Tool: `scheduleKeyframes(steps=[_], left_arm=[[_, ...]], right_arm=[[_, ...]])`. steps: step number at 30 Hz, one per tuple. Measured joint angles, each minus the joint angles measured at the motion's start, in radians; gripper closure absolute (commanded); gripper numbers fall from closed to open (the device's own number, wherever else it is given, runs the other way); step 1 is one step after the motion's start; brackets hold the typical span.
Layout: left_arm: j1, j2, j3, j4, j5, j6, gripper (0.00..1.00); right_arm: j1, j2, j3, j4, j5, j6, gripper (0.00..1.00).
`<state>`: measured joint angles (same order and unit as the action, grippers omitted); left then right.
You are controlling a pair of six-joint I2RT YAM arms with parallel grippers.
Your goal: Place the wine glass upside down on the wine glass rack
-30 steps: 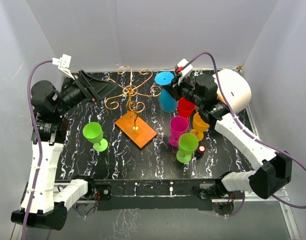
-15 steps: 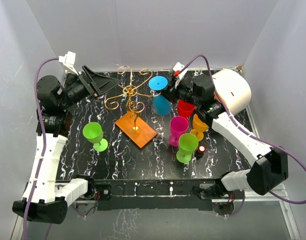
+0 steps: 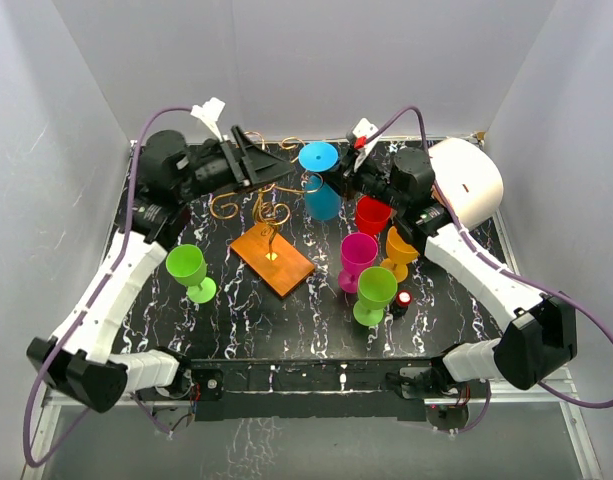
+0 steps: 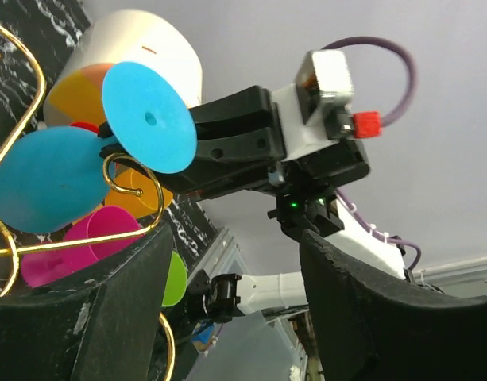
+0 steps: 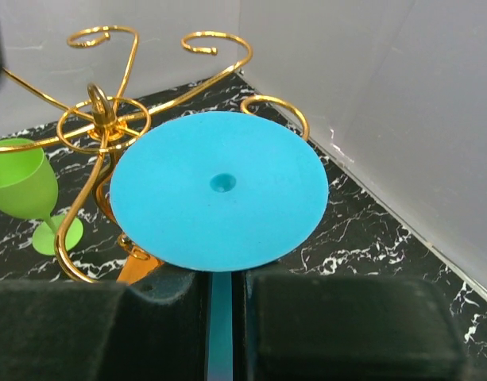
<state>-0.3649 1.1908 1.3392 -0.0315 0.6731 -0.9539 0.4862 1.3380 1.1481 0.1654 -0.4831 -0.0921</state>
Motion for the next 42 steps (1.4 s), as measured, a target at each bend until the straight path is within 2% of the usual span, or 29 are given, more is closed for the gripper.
scheduleKeyframes(steps=[4, 8, 20, 28, 31, 36, 42], left_arm=[[-0.058, 0.079, 0.069, -0.074, -0.108, 0.018, 0.38], [-0.056, 0.092, 0.072, -0.082, -0.174, -0.019, 0.47], [-0.061, 0.163, 0.072, -0.060, -0.206, -0.129, 0.52], [-0.063, 0.225, 0.072, 0.019, -0.162, -0.214, 0.56], [-0.063, 0.241, 0.072, 0.040, -0.146, -0.237, 0.62], [-0.064, 0.245, 0.071, 0.075, -0.128, -0.272, 0.79], [-0.066, 0.246, 0.053, 0.113, -0.113, -0.307, 0.83]], right_arm=[[0.000, -0.001, -0.008, 0.054, 0.014, 0.016, 1.00], [0.000, -0.006, -0.040, 0.092, 0.015, 0.031, 1.00], [-0.003, -0.023, -0.064, 0.137, 0.008, 0.053, 1.00], [-0.004, -0.023, -0.065, 0.150, -0.026, 0.059, 1.00], [-0.004, -0.023, -0.065, 0.148, -0.039, 0.057, 1.00], [-0.004, -0.023, -0.065, 0.141, -0.048, 0.044, 1.00], [-0.006, -0.024, -0.064, 0.138, -0.055, 0.038, 1.00]])
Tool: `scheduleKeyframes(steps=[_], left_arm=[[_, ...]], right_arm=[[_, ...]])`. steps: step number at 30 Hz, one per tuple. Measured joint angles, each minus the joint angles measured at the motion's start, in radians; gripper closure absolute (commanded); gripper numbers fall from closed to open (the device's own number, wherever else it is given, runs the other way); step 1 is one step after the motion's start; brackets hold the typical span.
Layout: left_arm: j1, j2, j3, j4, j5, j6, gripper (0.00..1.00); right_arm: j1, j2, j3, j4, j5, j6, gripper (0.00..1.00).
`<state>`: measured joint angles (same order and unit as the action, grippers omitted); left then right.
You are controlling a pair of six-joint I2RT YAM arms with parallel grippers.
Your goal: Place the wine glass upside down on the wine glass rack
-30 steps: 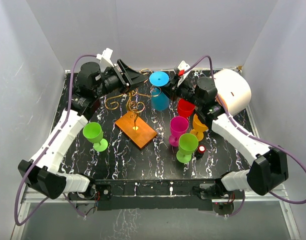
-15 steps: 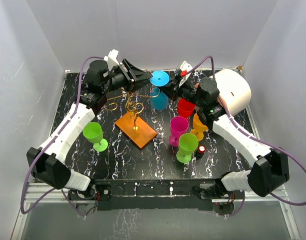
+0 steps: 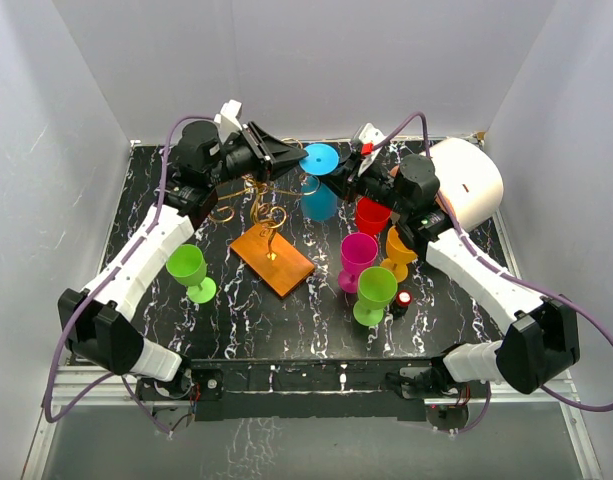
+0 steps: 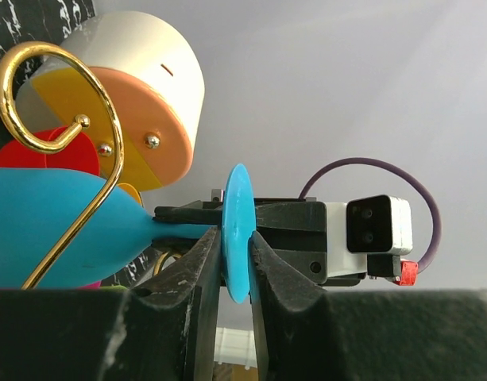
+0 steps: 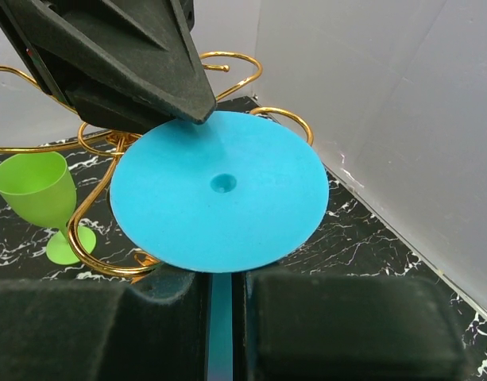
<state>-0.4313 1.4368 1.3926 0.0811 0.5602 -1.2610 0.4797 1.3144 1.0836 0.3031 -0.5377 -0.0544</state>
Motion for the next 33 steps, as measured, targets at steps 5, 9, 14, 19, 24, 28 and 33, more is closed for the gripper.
scheduleKeyframes(steps=[5, 9, 14, 19, 24, 28, 33], left_arm=[[-0.006, 0.016, -0.013, 0.033, 0.023, -0.031, 0.87], [-0.010, 0.027, -0.015, 0.045, 0.032, -0.043, 1.00], [-0.010, 0.032, -0.014, 0.053, 0.039, -0.051, 1.00], [-0.017, 0.032, -0.012, 0.052, 0.033, -0.048, 1.00], [-0.017, 0.032, -0.012, 0.045, 0.015, -0.049, 1.00], [-0.016, 0.032, -0.009, 0.045, 0.000, -0.053, 1.00], [-0.016, 0.034, 0.003, 0.038, -0.017, -0.051, 1.00]], right_arm=[[-0.004, 0.000, 0.000, -0.007, -0.010, 0.000, 1.00], [-0.005, 0.000, 0.002, -0.007, -0.011, -0.001, 0.98], [-0.008, -0.005, 0.002, -0.014, -0.004, -0.008, 0.69], [-0.003, -0.038, 0.000, -0.053, 0.060, -0.006, 0.51], [-0.002, -0.115, -0.023, -0.099, 0.154, -0.006, 0.48], [-0.002, -0.166, -0.044, -0.135, 0.199, -0.008, 0.48], [0.000, -0.222, -0.069, -0.189, 0.264, -0.007, 0.46]])
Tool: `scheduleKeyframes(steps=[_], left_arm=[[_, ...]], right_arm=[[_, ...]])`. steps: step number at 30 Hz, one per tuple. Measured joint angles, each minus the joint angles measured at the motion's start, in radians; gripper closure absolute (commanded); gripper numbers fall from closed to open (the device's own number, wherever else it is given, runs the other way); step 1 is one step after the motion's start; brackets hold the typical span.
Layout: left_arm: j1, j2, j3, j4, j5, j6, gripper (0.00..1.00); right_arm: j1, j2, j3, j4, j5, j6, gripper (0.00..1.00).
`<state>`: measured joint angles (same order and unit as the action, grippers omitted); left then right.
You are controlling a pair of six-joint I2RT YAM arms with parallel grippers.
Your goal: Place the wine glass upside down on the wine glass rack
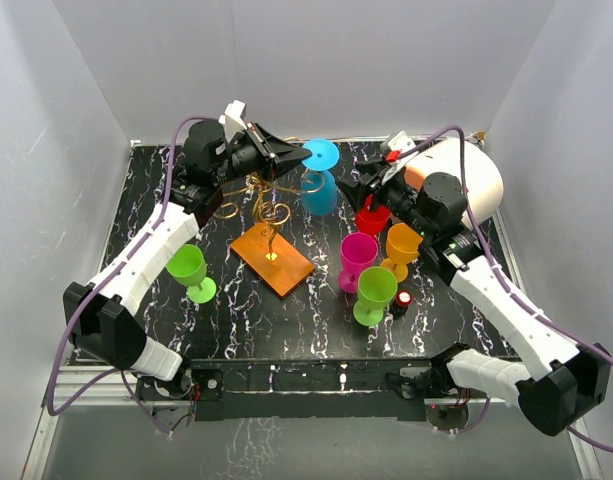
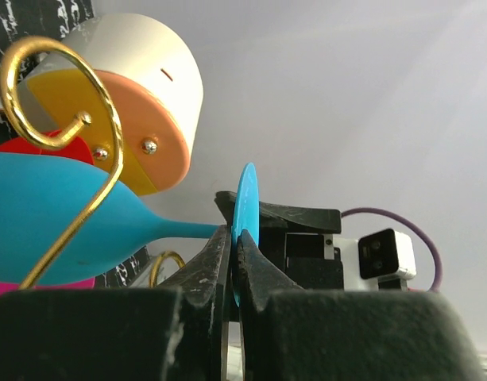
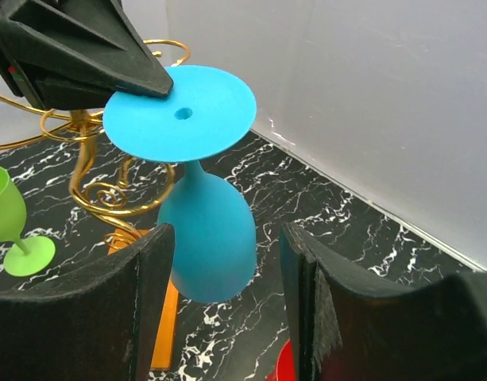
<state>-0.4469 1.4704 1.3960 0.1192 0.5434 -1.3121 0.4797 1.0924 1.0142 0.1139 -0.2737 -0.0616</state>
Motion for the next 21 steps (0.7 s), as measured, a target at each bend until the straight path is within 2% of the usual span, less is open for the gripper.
scheduleKeyframes(steps=[13, 21], left_arm=[[0.056, -0.083, -0.051, -0.084, -0.050, 0.021, 1.00], [0.064, -0.158, -0.089, -0.108, -0.038, 0.035, 1.00]], right_arm=[[0.003, -0.148, -0.067, -0.028, 0.117, 0.150, 0.36], [0.003, -0.176, -0.075, -0.028, 0.174, 0.244, 0.34]])
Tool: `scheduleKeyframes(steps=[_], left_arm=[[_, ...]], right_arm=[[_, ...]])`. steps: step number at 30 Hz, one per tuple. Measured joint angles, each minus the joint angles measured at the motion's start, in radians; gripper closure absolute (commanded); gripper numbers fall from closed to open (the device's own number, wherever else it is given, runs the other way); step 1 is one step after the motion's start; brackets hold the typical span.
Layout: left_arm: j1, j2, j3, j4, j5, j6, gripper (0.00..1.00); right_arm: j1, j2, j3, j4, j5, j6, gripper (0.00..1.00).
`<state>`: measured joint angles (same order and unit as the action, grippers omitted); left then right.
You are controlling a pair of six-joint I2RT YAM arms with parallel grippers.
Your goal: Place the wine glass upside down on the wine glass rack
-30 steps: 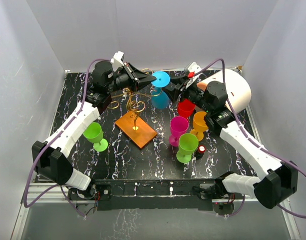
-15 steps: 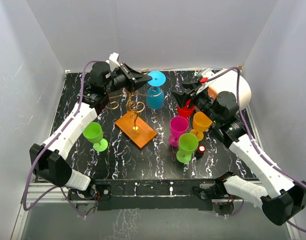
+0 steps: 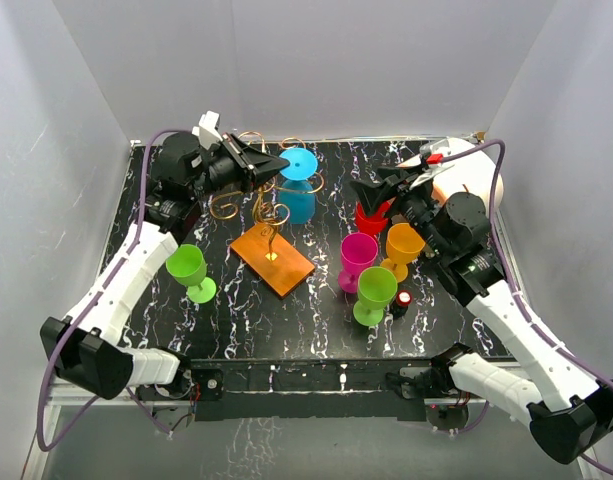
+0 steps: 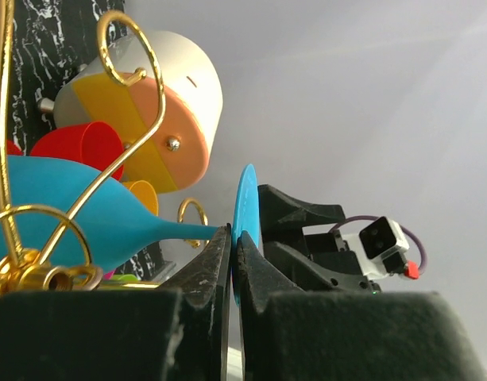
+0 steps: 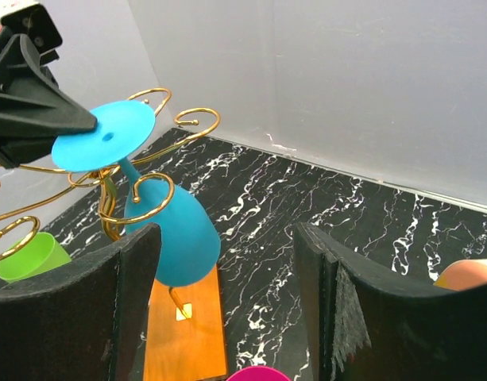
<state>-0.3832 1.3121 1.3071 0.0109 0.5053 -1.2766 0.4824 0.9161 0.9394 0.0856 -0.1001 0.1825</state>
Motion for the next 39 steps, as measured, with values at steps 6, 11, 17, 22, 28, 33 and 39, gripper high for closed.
scheduleKeyframes(steps=[6, 11, 17, 22, 28, 33, 39], left_arm=[[0.000, -0.027, -0.036, -0.028, 0.019, 0.017, 1.00], [-0.015, -0.023, -0.051, -0.014, 0.047, 0.008, 1.00], [-0.055, -0.010, -0.051, 0.005, 0.058, 0.007, 1.00], [-0.077, 0.030, -0.040, 0.012, 0.059, 0.005, 1.00], [-0.084, 0.066, 0.000, 0.002, 0.027, 0.022, 1.00], [-0.084, 0.080, 0.083, -0.016, -0.010, 0.060, 1.00], [-0.086, 0.105, 0.111, -0.057, -0.040, 0.105, 0.99]], right_arm=[[0.000, -0.007, -0.002, 0.000, 0.005, 0.051, 0.34], [0.000, -0.006, -0.008, 0.000, 0.020, 0.078, 0.33], [0.000, -0.006, -0.020, 0.003, 0.033, 0.086, 0.32], [0.000, -0.006, -0.027, 0.000, 0.047, 0.088, 0.32], [0.000, -0.006, -0.034, -0.001, 0.053, 0.090, 0.32], [0.000, -0.006, -0.035, -0.001, 0.054, 0.090, 0.32], [0.000, -0.007, -0.035, -0.001, 0.058, 0.090, 0.32]])
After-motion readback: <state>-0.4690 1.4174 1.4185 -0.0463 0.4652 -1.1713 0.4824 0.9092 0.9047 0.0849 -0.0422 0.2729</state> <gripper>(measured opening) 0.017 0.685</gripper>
